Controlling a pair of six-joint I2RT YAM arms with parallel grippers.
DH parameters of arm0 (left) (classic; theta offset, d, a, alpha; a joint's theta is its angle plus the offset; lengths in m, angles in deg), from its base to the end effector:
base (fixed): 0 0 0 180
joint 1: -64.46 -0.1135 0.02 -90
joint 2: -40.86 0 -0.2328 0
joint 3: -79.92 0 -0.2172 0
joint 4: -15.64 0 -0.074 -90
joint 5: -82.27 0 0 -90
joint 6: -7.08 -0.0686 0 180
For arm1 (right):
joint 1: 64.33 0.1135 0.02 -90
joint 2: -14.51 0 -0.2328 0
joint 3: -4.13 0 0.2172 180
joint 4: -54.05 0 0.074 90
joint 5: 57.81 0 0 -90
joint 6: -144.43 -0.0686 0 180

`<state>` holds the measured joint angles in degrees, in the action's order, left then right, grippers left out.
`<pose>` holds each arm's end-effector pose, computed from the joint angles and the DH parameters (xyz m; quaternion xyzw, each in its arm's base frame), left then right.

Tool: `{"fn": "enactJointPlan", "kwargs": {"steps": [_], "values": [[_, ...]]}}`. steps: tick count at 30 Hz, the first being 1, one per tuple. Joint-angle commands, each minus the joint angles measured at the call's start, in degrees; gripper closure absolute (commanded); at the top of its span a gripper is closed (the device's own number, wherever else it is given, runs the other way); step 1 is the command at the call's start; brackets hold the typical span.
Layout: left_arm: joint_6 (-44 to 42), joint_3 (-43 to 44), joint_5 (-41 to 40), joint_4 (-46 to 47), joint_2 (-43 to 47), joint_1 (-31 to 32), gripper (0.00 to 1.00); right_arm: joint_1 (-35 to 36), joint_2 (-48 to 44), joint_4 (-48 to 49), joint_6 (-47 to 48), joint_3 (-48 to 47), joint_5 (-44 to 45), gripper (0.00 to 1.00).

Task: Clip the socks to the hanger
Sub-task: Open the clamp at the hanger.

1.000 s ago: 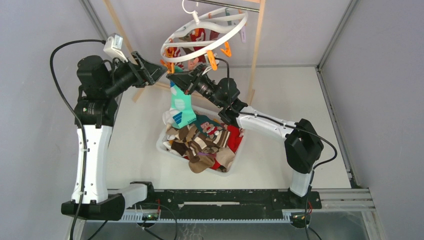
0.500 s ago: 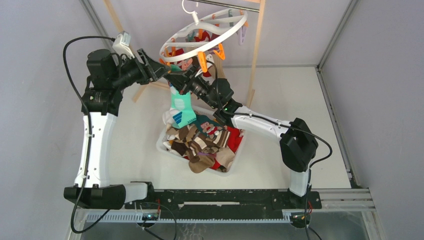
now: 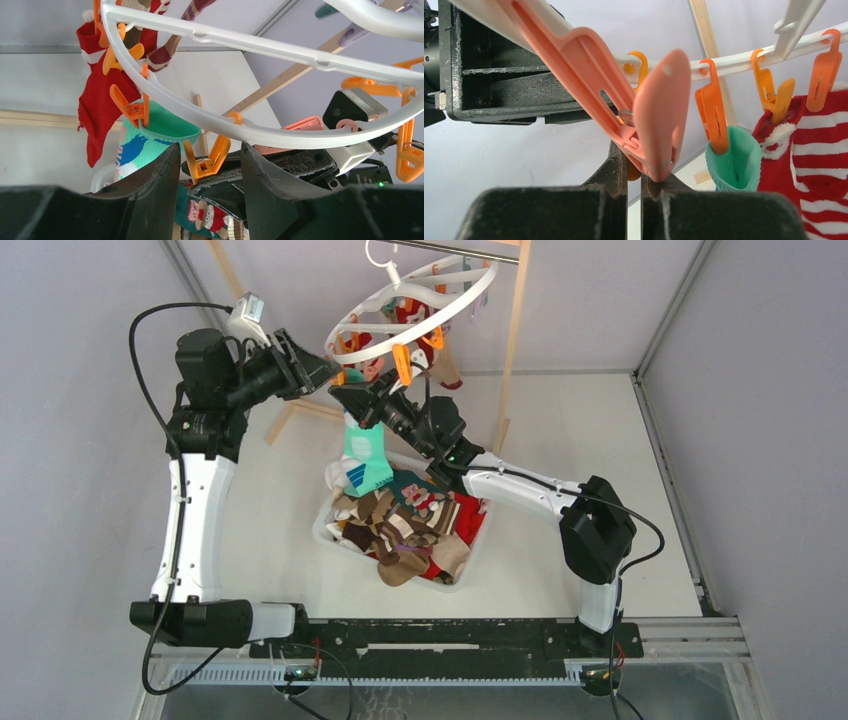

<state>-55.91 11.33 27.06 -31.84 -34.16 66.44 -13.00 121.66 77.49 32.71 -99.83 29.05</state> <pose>0.2611 -0.0482 0.4422 0.0258 0.7605 -0.3753 0.5293 0.2715 0.3453 0.3732 -0.1678 0.5469 0.5007 0.6497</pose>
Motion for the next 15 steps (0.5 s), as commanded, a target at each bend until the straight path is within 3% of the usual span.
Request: {"fn": "enactJointPlan", "kwargs": {"steps": [1,9,15], "values": [[0.6,1.6,0.5,2.4,0.9,1.0,0.47,0.7,-0.8,1.5,2.0,-2.2,-1.6,1.00],[-1.4,1.2,-3.5,0.4,1.1,2.2,0.45,0.8,-0.6,1.6,1.8,-2.3,-2.2,1.00],[-2.7,2.5,-5.5,0.0,0.0,2.2,0.55,0.7,-0.8,1.5,2.3,-2.0,-3.2,1.00]]}}
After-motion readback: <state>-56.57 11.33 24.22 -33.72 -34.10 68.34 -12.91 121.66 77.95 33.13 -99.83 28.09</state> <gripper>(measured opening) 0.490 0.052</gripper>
